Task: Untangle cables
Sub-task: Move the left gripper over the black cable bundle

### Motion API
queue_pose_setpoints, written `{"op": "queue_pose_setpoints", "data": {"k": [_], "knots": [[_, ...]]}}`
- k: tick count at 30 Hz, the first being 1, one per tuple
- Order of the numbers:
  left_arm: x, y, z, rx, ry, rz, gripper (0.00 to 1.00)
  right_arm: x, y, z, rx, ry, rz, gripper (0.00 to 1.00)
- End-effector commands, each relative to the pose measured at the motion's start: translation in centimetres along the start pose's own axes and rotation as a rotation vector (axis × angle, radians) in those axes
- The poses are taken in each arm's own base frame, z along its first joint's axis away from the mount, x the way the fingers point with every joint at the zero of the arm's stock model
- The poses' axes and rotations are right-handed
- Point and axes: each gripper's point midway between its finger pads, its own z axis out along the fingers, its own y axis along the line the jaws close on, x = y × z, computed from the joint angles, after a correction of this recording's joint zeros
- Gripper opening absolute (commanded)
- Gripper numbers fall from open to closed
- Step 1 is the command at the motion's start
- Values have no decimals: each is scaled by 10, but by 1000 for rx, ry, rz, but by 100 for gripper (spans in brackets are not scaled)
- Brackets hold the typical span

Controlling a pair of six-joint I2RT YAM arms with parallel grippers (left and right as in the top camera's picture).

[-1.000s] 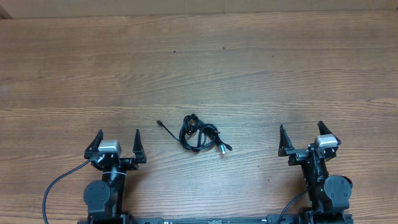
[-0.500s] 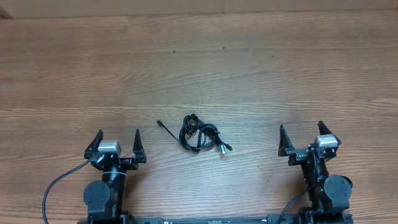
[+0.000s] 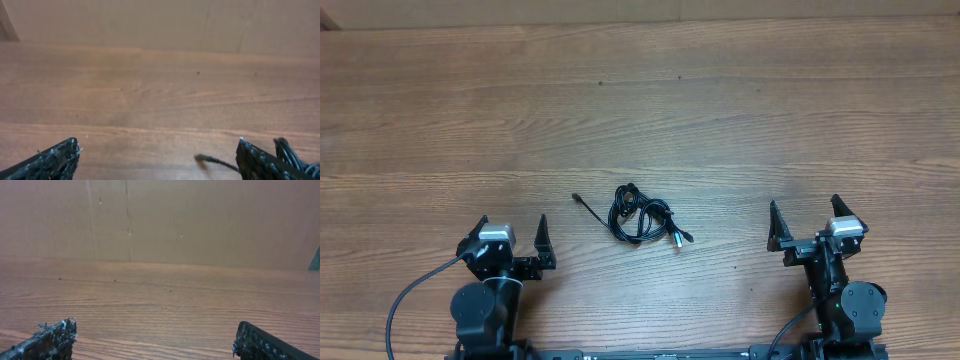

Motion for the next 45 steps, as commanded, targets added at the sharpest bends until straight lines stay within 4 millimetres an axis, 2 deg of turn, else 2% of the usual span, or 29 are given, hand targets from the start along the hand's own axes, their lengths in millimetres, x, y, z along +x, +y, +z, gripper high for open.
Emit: {"op": "queue_pose_setpoints", "data": {"k": [1,7,15,24,28,36,40,45], "knots": [[-17,-3,-2,10,31,24,100,1,-1,0,3,-6,-1,100],[-9,-3,13,18,200,8,100,1,-1,0,3,-6,-1,100],[21,4,45,-11,522,-28,100,1,-1,0,3,-6,-2,100],[59,-15,70,86,784,-64,100,1,-1,0,3,-6,-2,100],[73,-23,75,107,834,-55,100,1,-1,0,3,-6,-1,100],[97,-22,75,103,920,-62,99,1,-1,0,3,-6,-2,100],[106,-22,74,74,954,-122,100,1,-1,0,3,-6,-2,100],[104,-44,68,194,975,-175,100,1,-1,0,3,-6,-2,100]]}}
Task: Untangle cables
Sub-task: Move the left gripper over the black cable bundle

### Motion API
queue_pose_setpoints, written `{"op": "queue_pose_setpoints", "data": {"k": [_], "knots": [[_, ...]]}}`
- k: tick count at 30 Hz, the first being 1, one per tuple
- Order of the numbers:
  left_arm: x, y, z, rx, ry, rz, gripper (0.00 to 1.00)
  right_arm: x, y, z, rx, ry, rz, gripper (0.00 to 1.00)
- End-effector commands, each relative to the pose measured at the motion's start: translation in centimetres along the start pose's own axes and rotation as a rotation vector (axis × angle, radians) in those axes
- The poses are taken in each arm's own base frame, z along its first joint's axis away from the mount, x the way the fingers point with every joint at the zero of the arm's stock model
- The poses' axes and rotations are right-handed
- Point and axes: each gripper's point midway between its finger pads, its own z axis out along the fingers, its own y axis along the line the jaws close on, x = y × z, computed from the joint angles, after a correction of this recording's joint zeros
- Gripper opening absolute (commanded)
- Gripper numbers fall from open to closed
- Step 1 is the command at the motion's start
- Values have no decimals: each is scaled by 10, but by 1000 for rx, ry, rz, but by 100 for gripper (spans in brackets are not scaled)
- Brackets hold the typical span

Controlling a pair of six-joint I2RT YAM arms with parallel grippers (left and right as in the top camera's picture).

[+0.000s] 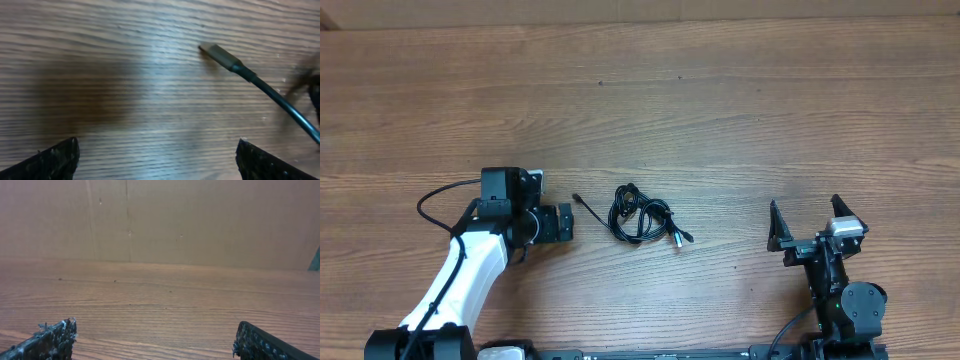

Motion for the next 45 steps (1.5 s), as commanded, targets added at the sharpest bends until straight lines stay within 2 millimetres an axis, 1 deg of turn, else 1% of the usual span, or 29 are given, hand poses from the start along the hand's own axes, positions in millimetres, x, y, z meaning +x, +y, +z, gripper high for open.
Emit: {"op": "queue_pose_setpoints", "data": {"k": [1,5,11,15,18,22,26,32,36,45], "knots": [[-7,-23,-5,107,1,11,100,2,-1,0,3,-3,-1,100],[-9,-38,-14,109,37,52,100,2,-1,0,3,-3,-1,100],[-28,-77,-46,82,57,161,100,2,-1,0,3,-4,-1,100],[-35,-101,-63,57,51,196,100,2,-1,0,3,-3,-1,100],[-28,-125,-66,91,60,250,99,2,-1,0,3,-4,-1,100],[-16,-144,-65,116,78,318,100,2,-1,0,3,-3,-1,100],[-9,-163,-65,144,74,377,100,2,-1,0,3,-3,-1,100],[1,-175,-66,171,87,415,100,2,-1,0,3,-4,-1,100],[-1,-177,-66,176,81,416,99,2,-1,0,3,-4,-1,100],[1,-176,-66,164,103,245,100,2,-1,0,3,-4,-1,100]]}}
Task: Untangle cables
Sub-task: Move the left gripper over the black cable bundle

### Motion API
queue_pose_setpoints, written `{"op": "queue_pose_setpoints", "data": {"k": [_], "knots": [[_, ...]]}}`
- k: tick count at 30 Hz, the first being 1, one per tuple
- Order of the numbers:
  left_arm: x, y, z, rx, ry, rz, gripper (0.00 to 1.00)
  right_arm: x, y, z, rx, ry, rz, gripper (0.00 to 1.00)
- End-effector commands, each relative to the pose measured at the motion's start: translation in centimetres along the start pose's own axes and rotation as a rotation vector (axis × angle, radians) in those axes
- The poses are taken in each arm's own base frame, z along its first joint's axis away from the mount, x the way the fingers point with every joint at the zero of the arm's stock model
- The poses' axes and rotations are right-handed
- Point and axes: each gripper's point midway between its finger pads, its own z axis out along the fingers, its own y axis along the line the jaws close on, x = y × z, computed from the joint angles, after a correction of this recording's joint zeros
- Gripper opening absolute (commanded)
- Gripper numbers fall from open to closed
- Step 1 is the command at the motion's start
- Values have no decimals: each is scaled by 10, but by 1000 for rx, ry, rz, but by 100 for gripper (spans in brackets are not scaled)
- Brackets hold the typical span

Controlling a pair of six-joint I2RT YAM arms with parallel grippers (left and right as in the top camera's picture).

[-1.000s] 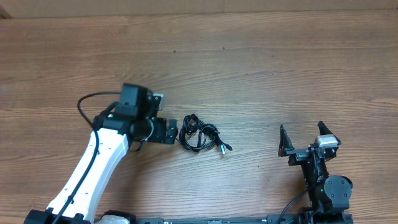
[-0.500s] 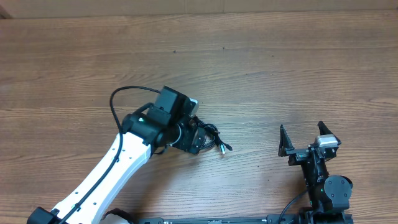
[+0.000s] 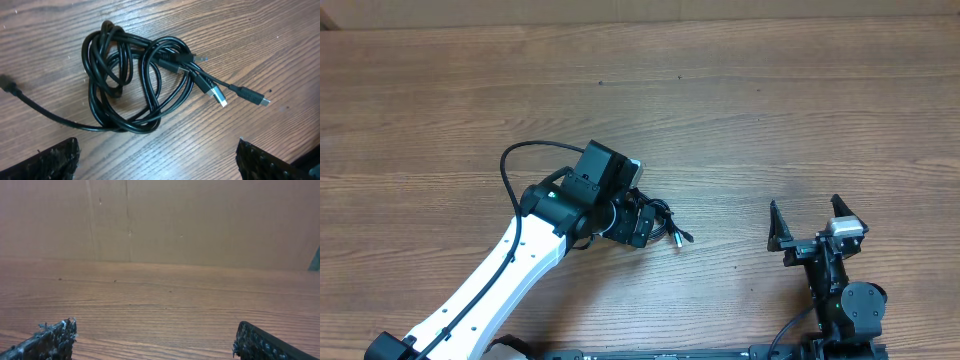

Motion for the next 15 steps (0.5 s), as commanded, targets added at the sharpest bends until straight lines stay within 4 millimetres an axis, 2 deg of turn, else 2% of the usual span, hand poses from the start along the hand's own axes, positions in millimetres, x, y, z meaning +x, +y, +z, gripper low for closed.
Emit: {"op": "queue_pose_setpoints", "data": {"k": [1,6,15], "knots": [[-3,-5,-4,5,-1,-146,100,2,-1,0,3,-3,-2,100],[-2,-11,-2,4,-4,-204,100,2,-1,0,3,-3,-2,100],[-4,-21,3,-59,-46,-183,100,2,-1,0,3,-3,-2,100]]}}
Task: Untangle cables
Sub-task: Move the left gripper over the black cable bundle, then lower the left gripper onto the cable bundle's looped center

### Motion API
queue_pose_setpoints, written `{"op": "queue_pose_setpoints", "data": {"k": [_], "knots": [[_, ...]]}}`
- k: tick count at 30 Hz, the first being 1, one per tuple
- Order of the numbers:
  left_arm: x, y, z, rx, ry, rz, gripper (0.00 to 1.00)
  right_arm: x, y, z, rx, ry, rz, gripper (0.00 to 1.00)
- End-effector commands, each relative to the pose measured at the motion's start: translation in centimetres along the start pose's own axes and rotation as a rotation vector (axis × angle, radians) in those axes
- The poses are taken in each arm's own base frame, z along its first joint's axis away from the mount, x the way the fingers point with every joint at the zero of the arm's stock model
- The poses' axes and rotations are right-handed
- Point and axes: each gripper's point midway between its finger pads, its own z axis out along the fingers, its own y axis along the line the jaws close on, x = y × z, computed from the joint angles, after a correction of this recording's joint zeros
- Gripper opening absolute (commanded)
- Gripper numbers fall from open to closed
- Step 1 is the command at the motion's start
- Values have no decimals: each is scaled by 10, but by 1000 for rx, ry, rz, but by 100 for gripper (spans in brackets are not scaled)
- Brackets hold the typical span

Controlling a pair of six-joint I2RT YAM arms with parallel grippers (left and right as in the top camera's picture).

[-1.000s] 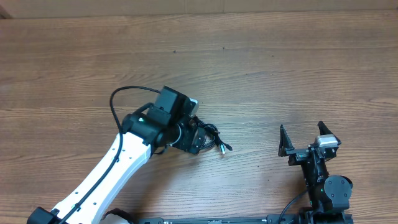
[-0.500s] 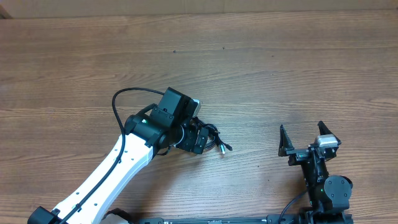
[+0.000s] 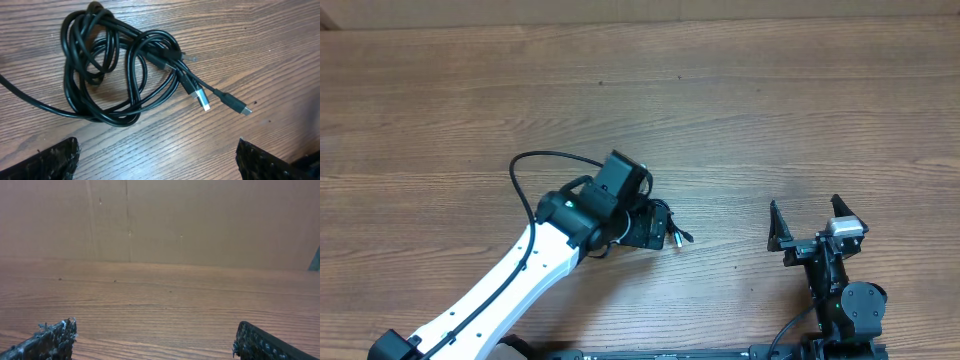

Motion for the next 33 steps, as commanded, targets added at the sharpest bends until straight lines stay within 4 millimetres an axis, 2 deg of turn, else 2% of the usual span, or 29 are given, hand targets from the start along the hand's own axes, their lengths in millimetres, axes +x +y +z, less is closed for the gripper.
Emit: {"op": "queue_pose_setpoints", "data": {"k": [1,13,18,24,33], "knots": [[-10,-1,0,-34,-39,-38,100,2,-1,0,3,-3,-1,100],[4,12,38,-106,77,-113,100,2,-1,0,3,-3,-1,100],[4,12,39,-110,79,-111,100,2,-1,0,3,-3,-1,100],[4,25,37,-179,67,-109,100,2,-1,0,3,-3,-1,100],[0,32,36,-217,39,-104,100,2,-1,0,3,-3,-1,100]]}}
